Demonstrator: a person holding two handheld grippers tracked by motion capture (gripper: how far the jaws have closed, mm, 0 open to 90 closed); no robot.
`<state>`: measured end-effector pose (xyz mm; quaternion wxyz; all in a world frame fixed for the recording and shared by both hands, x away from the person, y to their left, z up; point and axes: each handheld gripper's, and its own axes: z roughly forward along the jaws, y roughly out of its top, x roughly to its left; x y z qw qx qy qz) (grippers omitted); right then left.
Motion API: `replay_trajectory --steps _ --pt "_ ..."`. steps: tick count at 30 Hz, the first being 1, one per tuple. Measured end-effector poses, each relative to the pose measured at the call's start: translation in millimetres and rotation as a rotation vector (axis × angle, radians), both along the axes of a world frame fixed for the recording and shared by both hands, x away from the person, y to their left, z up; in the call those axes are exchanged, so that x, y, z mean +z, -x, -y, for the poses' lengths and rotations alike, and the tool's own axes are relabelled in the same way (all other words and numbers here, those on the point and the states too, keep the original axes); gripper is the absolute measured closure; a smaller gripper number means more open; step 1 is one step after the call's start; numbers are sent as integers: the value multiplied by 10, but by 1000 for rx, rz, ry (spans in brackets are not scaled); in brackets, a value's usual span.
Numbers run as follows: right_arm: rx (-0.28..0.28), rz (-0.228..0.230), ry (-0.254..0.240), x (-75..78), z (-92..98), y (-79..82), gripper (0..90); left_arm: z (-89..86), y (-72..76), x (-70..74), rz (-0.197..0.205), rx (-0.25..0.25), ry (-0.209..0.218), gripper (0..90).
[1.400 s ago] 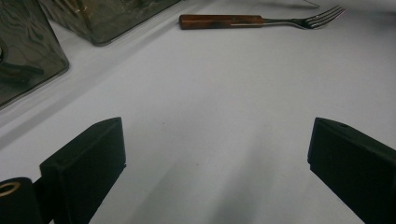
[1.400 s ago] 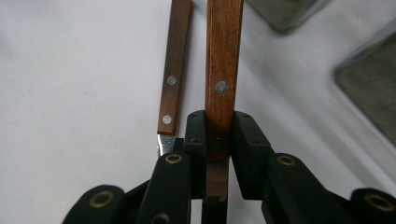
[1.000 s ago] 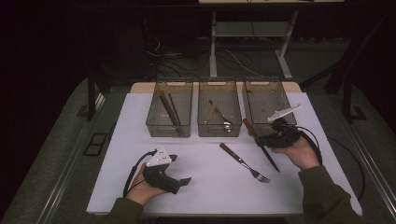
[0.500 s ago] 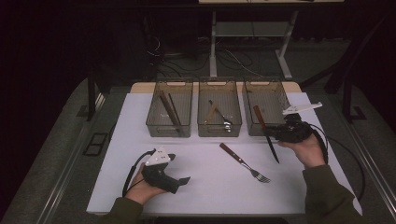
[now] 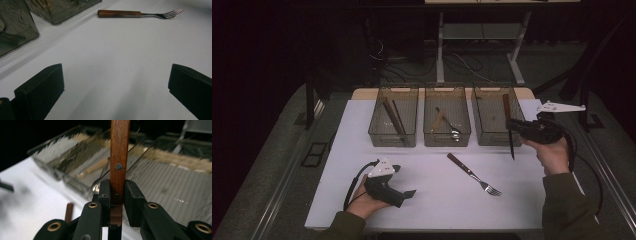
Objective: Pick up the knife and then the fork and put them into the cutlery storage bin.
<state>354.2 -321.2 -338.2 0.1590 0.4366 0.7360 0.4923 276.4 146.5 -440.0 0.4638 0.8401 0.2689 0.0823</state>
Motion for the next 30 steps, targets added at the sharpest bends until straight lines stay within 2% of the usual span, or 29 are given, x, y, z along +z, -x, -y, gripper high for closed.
replay_trajectory --steps 9,15,17,22,27,30 --pt "-81 71 -35 244 146 -146 768 -2 1 3 1 3 3 0" --pt "-138 105 -67 370 245 -330 768 4 11 4 -2 2 6 0" --pt "-155 109 -44 397 256 -409 768 5 12 7 0 3 10 0" --pt "-191 79 1 345 278 -617 768 4 12 10 2 -2 11 0" --pt "-225 48 20 225 306 -754 769 5 13 7 0 -2 13 0" --pt "-216 36 49 143 293 -813 769 3 15 10 1 -2 14 0"
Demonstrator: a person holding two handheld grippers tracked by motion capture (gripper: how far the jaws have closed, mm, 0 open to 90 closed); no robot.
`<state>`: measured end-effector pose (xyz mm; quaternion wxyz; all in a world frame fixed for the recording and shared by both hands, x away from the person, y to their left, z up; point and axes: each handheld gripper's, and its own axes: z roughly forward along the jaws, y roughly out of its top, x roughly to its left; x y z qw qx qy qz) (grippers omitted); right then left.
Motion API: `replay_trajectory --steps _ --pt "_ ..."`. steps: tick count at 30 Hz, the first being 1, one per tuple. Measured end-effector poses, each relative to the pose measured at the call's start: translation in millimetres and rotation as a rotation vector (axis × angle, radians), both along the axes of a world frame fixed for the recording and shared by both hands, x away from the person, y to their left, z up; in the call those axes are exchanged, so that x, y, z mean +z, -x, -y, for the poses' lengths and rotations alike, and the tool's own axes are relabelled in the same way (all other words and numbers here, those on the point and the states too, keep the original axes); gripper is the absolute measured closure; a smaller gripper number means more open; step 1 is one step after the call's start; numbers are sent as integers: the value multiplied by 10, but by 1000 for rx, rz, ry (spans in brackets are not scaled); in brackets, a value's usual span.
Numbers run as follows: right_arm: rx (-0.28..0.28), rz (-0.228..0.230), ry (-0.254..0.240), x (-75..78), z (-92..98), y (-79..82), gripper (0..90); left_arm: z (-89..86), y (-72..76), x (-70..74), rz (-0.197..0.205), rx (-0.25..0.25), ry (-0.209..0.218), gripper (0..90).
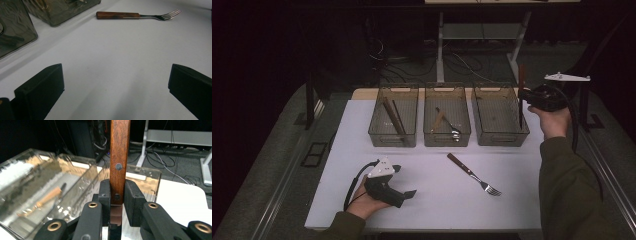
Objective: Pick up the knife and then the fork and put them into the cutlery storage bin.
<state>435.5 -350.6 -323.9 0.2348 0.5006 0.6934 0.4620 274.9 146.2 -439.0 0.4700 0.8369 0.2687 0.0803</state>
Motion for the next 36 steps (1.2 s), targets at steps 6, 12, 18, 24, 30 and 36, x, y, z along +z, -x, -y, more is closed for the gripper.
replay_trajectory --steps 6,12,18,24,30,36 --pt "15 -56 53 -165 -71 -85 769 3 1 4 0 -7 -4 0" --pt "21 -108 89 -358 -101 -124 768 1 2 5 2 -9 -3 0" --pt "22 -144 100 -480 -80 -144 768 5 1 2 1 -9 -2 0" --pt "27 -173 118 -569 -74 -163 768 9 2 -4 -1 -8 -7 0" --pt "31 -189 121 -622 -78 -190 767 12 4 -7 -3 -9 -5 0" --pt "23 -185 101 -616 -99 -203 582 9 5 -4 -1 -10 -7 0"
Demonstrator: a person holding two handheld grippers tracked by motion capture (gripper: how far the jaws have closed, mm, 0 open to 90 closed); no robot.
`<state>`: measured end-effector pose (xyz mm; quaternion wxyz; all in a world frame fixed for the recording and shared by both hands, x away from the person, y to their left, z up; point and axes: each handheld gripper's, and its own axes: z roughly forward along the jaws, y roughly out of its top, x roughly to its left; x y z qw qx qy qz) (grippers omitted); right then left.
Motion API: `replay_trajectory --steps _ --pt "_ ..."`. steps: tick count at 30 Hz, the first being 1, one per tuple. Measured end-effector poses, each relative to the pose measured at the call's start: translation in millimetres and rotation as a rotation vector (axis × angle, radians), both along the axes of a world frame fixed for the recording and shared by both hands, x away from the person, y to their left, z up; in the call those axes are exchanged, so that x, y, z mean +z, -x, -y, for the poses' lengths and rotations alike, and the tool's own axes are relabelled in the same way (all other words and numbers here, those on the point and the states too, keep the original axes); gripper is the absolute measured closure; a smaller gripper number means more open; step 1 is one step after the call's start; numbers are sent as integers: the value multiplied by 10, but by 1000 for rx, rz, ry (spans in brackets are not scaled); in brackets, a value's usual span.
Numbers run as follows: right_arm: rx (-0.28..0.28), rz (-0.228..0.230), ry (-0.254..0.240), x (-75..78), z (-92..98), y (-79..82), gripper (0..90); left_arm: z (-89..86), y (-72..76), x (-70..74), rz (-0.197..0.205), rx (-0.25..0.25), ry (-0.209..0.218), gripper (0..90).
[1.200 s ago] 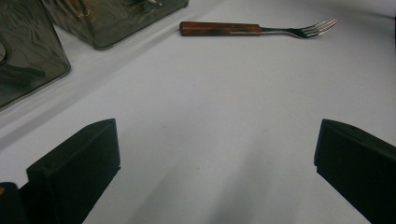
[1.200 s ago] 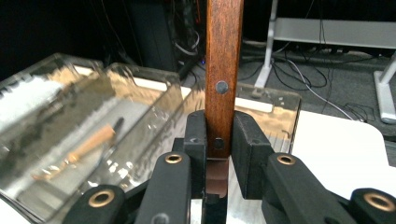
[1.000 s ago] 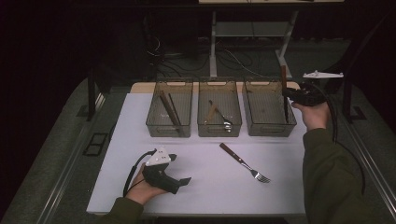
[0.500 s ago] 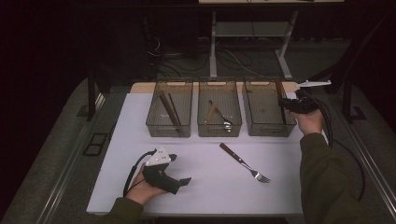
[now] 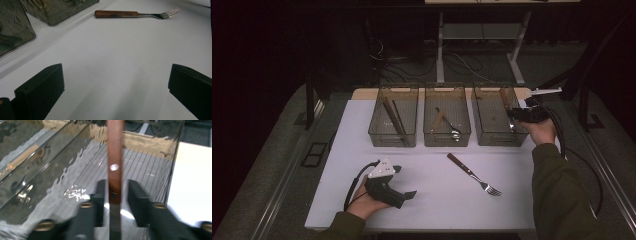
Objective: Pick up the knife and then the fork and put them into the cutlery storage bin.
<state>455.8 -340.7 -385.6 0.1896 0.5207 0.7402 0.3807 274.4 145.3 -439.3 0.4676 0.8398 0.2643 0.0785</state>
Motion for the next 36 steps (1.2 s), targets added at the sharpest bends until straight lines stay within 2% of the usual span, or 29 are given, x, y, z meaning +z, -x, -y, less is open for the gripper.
replay_trajectory --steps 1,5,11,13,21,36 --pt "-3 0 -15 10 -2 9 517 1 0 0 -1 0 1 0" --pt "18 13 -46 67 -4 70 436 4 -1 -1 -1 -2 1 0" --pt "59 41 -94 159 -42 284 406 10 0 -2 -1 -2 0 0" --pt "76 44 -126 180 -64 380 401 10 1 -2 0 -2 -3 0" --pt "158 57 -80 154 -223 713 368 -7 -2 5 8 0 4 0" --pt "286 6 -90 -67 -510 1114 341 -71 -3 6 12 2 21 0"
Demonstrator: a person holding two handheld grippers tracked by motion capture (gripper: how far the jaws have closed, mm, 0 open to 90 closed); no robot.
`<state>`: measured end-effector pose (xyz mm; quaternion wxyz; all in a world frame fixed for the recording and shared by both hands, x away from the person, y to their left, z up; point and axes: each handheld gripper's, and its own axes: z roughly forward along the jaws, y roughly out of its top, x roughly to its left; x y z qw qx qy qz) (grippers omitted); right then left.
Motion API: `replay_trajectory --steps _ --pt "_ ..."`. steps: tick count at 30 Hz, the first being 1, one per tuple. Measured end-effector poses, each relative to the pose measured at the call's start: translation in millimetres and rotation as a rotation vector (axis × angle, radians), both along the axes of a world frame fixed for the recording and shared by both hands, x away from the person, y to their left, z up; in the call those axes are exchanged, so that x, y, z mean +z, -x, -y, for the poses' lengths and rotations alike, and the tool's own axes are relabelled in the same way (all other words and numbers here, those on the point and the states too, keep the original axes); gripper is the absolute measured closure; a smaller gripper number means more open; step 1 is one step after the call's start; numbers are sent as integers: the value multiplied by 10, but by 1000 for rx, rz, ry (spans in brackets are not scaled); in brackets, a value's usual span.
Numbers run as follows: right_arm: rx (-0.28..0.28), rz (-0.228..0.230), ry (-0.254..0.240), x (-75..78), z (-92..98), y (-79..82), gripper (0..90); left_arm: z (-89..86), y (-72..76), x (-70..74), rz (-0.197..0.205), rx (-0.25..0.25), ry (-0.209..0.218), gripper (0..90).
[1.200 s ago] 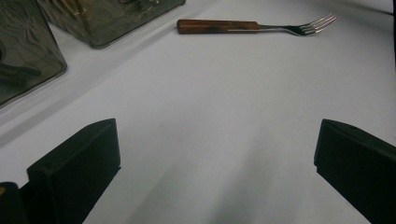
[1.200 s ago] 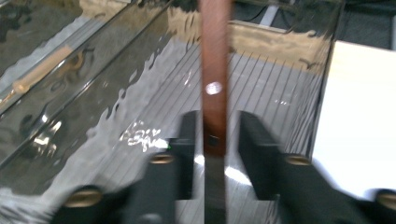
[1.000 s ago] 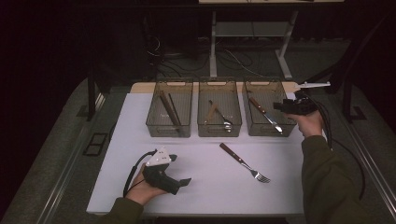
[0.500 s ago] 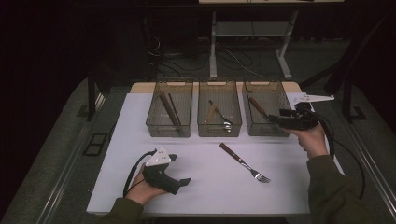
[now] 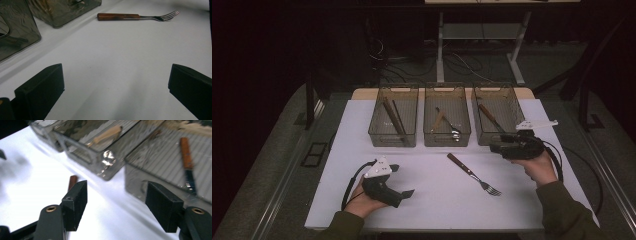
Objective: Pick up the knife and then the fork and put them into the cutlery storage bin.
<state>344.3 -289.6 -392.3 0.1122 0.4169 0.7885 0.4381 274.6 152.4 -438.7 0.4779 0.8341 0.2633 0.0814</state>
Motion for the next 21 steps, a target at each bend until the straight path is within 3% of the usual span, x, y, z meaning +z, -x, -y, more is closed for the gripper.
replay_trajectory --steps 12,21 --pt "86 -60 24 -147 -228 206 332 -7 -2 -2 -2 -9 -9 0" --pt "132 -97 40 -236 -389 231 346 3 0 -4 -6 -14 -6 0"
